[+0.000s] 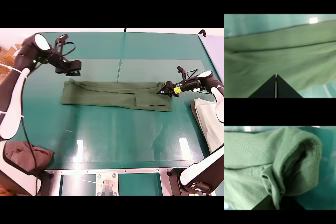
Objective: Fold the shirts.
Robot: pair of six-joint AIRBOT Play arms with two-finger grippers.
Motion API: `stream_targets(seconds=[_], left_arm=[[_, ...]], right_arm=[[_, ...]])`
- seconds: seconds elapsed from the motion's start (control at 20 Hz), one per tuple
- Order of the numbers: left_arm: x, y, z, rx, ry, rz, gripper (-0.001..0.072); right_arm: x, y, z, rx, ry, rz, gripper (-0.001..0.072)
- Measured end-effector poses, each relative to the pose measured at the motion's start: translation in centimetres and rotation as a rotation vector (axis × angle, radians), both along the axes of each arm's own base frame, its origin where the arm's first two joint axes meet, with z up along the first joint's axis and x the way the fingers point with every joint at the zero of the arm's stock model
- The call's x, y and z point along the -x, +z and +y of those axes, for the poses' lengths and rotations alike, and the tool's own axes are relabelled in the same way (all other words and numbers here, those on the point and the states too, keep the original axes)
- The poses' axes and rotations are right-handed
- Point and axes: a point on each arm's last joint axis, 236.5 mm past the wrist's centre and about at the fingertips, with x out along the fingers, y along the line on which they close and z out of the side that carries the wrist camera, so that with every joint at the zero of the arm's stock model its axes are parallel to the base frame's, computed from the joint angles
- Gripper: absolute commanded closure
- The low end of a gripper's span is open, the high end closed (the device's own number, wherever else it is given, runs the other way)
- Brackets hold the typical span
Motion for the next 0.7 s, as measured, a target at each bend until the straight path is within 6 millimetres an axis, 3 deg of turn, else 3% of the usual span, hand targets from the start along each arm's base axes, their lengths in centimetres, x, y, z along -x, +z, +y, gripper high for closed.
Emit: stream_targets(seconds=[0.15, 0.2, 0.3, 0.5, 0.7], left_arm=[[0.4, -1.5, -4.6, 0.025, -0.066, -0.010, 0.0686], [0.6, -2.3, -6.5, 0.029, -0.091, -0.015, 0.0686], [1.3, -3.9, -10.7, 0.042, -0.142, -0.028, 0.0686], [2.7, -7.1, -18.8, 0.087, -0.208, -0.076, 0.0687], [4.3, -9.5, -25.1, 0.174, -0.213, -0.089, 0.0686]], right_arm=[[-0.3, 1.4, 0.4, 0.016, 0.047, -0.016, 0.0698], [-0.4, 2.9, 0.4, 0.015, 0.060, -0.027, 0.0698], [-0.9, 7.0, 0.9, 0.000, 0.079, -0.081, 0.0698], [0.1, 15.5, 2.4, -0.009, 0.146, -0.158, 0.0697], [1.5, 22.1, 4.7, -0.038, 0.195, -0.234, 0.0696]])
